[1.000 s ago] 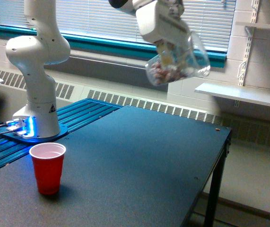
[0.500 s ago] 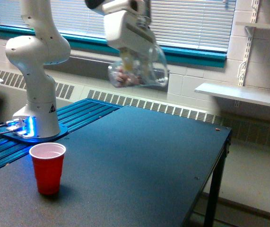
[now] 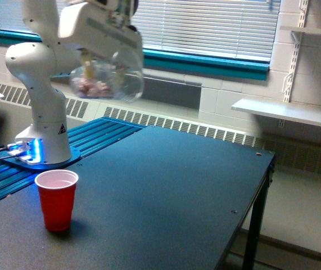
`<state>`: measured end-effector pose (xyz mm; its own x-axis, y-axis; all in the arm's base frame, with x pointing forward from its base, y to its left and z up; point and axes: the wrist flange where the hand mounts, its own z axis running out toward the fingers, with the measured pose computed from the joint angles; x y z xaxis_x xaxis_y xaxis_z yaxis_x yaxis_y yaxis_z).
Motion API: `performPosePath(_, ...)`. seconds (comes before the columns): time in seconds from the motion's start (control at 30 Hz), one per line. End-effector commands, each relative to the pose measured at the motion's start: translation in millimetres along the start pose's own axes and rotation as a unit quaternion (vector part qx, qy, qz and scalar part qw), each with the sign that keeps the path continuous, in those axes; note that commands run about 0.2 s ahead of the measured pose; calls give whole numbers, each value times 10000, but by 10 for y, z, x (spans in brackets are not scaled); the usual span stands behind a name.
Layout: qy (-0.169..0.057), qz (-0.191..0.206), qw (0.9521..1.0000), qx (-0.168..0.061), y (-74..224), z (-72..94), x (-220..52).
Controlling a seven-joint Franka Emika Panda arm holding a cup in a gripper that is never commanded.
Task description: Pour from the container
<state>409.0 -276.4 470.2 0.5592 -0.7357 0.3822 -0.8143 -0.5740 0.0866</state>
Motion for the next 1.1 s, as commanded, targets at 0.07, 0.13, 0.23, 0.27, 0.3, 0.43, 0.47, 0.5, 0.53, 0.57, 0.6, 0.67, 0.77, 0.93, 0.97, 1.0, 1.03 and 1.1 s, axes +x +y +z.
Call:
performPosePath(0.07,-255,-253,9990,-261,134,148,-265)
performPosePath(0.13,-300,-320,9988,-239,163,181,-345)
performPosePath(0.23,-395,-365,9979,-372,218,249,-492)
performPosePath(0.27,-450,-440,9973,-370,234,270,-538)
performPosePath(0.3,-486,-524,9965,-430,254,294,-591)
performPosePath(0.43,-576,-610,9949,-564,348,377,-754)
performPosePath(0.47,-583,-665,9944,-579,370,394,-792)
performPosePath(0.5,-581,-690,9940,-623,395,416,-835)
performPosePath(0.53,-584,-685,9938,-647,421,436,-873)
performPosePath(0.57,-613,-665,9939,-636,451,456,-910)
performPosePath(0.6,-640,-656,9937,-638,477,477,-947)
performPosePath(0.67,-724,-731,9925,-658,525,532,-1038)
performPosePath(0.77,-891,-848,9896,-751,591,614,-1163)
performPosePath(0.93,-1152,-925,9861,-762,703,714,-1283)
performPosePath(0.97,-1184,-932,9856,-766,724,728,-1293)
performPosePath(1.0,-1211,-941,9854,-743,742,739,-1300)
performPosePath(1.03,-1239,-943,9852,-711,762,747,-1307)
performPosePath(1.1,-1276,-921,9848,-734,804,769,-1327)
